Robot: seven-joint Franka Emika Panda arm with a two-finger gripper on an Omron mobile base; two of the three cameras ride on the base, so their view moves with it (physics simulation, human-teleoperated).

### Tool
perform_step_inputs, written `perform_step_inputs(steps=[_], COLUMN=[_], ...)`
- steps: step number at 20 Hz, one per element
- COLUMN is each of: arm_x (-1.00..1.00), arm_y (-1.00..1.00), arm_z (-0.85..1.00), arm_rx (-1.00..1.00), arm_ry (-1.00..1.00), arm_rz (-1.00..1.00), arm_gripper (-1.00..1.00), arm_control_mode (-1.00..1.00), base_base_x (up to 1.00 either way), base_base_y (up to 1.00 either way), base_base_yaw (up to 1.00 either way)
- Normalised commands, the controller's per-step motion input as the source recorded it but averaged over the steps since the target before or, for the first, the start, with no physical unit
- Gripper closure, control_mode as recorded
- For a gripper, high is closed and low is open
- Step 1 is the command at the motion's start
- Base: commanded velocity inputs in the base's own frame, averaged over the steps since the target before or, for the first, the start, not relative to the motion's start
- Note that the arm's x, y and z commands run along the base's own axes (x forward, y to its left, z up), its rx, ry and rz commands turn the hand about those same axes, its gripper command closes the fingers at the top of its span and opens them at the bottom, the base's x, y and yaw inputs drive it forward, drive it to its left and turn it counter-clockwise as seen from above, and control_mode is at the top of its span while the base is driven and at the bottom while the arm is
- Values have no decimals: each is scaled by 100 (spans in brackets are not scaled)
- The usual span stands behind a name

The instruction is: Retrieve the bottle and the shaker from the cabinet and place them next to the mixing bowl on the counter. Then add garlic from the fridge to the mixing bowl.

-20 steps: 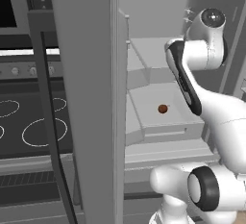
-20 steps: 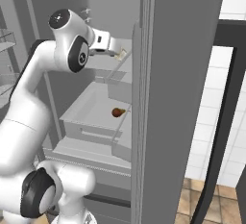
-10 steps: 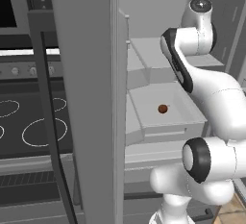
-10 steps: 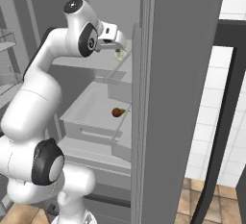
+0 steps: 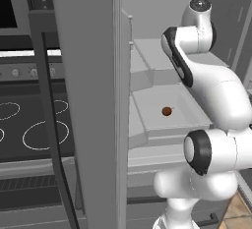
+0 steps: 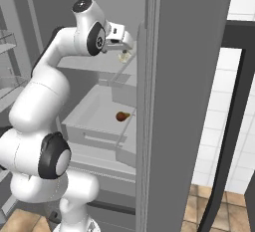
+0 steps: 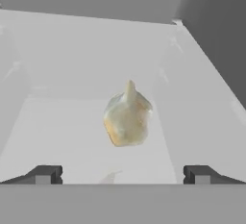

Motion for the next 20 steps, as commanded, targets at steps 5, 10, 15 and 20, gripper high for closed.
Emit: perform_step_inputs(steps=[5, 10, 15, 20], arm_x=[28, 25, 20, 24], arm_y=[-12, -14, -6, 0], arm_z=[-25, -19, -14, -16], arm_rx=[0, 0, 0, 0], arm_ry=[0, 0, 0, 0], arm_rz=[0, 0, 0, 0], arm_gripper=[-100, -100, -100, -100], arm_control_mode=[-100, -100, -100, -100], base_base_x=[0, 0, 0, 0], base_base_y=[0, 0, 0, 0], base_base_yaw=[0, 0, 0, 0])
